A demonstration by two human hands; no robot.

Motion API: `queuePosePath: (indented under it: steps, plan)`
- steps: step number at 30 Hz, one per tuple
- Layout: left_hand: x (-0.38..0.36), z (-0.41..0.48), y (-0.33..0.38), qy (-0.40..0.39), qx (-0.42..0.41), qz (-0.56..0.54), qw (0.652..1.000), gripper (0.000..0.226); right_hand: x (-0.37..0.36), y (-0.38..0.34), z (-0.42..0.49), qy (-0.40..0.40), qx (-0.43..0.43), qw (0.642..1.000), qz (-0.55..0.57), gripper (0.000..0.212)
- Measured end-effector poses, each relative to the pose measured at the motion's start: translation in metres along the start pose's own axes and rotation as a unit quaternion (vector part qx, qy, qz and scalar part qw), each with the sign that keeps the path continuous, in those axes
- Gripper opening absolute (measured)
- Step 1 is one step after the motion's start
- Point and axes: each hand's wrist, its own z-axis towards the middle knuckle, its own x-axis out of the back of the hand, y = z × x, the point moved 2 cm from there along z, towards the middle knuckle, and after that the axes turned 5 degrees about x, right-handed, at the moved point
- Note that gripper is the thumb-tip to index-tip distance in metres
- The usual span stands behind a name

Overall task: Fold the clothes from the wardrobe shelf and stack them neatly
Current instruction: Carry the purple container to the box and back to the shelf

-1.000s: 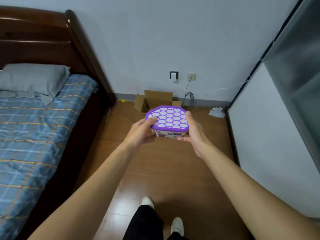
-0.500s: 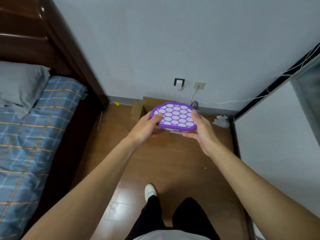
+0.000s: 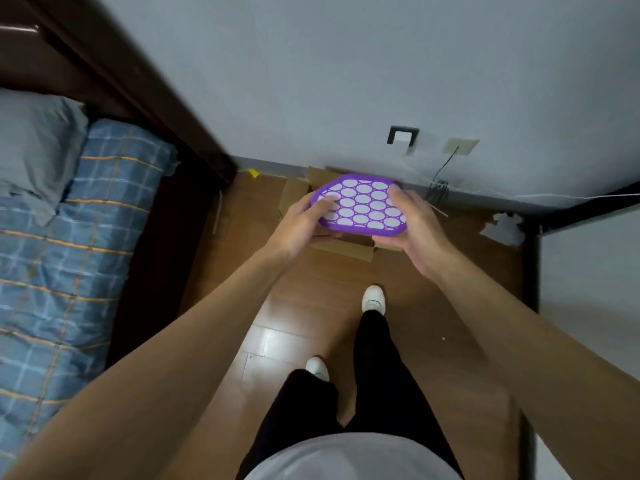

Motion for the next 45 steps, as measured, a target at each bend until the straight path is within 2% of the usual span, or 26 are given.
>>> queuePosePath:
  steps: [4, 7, 9, 17, 21, 29, 31, 34, 38, 41, 45]
  plan:
    - [-0.008, 0.074, -0.002, 0.012, 0.028, 0.008, 1.0, 0.052, 0.004, 0.008, 0.082, 0.027, -0.033, 0.999, -0.004, 0.024]
    - [-0.006, 0.133, -0.013, 0.029, 0.047, 0.012, 0.998, 0.046, 0.002, 0.027, 0.135, 0.045, -0.057, 0.997, -0.031, 0.038]
    - [-0.001, 0.173, -0.027, 0.03, 0.055, 0.02, 0.998, 0.038, 0.001, 0.047, 0.167, 0.046, -0.064, 0.996, -0.048, 0.031]
    - [0.013, 0.342, -0.158, 0.006, 0.095, 0.039, 0.995, 0.033, 0.009, 0.195, 0.299, 0.077, -0.092, 0.99, -0.078, 0.02]
    - [0.018, 0.42, -0.24, -0.002, 0.128, 0.033, 0.991, 0.019, 0.01, 0.281, 0.36, 0.086, -0.113, 0.986, -0.083, 0.012]
    - [0.044, 0.546, -0.334, -0.019, 0.103, 0.116, 0.988, 0.015, -0.005, 0.408, 0.468, 0.102, -0.112, 0.983, -0.099, 0.01]
    - [0.047, 0.571, -0.349, -0.031, 0.106, 0.143, 0.984, 0.018, -0.007, 0.427, 0.488, 0.093, -0.116, 0.984, -0.094, 0.015]
    - [0.048, 0.602, -0.366, -0.047, 0.118, 0.175, 0.976, 0.034, -0.004, 0.449, 0.513, 0.094, -0.132, 0.983, -0.081, 0.033]
    - [0.045, 0.638, -0.382, -0.093, 0.168, 0.215, 0.958, 0.051, 0.004, 0.474, 0.539, 0.079, -0.148, 0.983, -0.071, 0.037]
    - [0.043, 0.661, -0.397, -0.112, 0.203, 0.231, 0.945, 0.042, 0.004, 0.493, 0.557, 0.068, -0.176, 0.98, -0.068, 0.051]
    - [0.041, 0.677, -0.425, -0.12, 0.259, 0.187, 0.94, 0.027, 0.003, 0.508, 0.572, 0.059, -0.194, 0.974, -0.104, 0.051]
